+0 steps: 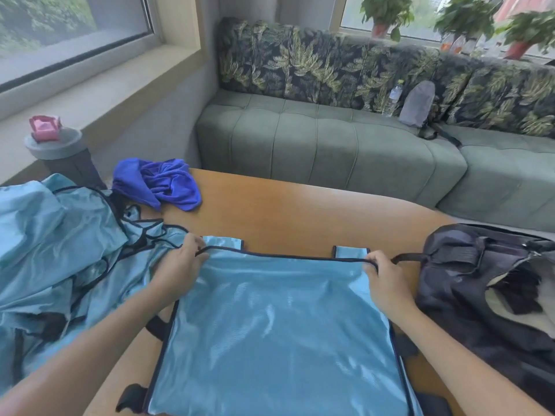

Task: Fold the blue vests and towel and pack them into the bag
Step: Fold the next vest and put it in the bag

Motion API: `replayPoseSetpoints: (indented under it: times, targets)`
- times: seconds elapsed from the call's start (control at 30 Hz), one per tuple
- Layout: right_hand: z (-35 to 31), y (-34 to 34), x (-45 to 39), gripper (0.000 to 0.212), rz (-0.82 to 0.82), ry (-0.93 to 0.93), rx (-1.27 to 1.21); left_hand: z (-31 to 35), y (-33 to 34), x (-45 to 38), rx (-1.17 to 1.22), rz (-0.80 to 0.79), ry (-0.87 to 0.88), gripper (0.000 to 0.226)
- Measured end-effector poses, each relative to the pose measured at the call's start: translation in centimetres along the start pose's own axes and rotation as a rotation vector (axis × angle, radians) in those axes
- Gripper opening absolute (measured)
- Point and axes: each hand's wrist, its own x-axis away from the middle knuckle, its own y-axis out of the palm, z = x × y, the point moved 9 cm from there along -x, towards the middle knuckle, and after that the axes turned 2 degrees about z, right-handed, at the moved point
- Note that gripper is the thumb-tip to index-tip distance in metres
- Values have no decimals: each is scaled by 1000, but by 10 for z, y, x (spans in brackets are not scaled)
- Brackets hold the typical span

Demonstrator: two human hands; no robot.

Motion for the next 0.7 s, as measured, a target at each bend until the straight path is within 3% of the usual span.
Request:
replayPoseSetpoints:
  times: [0.1,0.3,0.5,0.6,0.7]
  targets:
    - [3,7,6,7,4,0,-57,-4,2,-2,14,-21,-69,9]
    - [-11,-11,2,6,45,-33,-58,6,-3,-7,38,-70,-89,25]
    - [-37,-29,-18,5,83,-93,-35,12,-13,-23,51,-13,-75,20]
    - [-32,-19,-32,7,58,-53,58,16,-10,-33,-51,-36,-57,21]
    - [-14,4,-38,12,-35,1,271,22,4,-35,-322,-82,16,21]
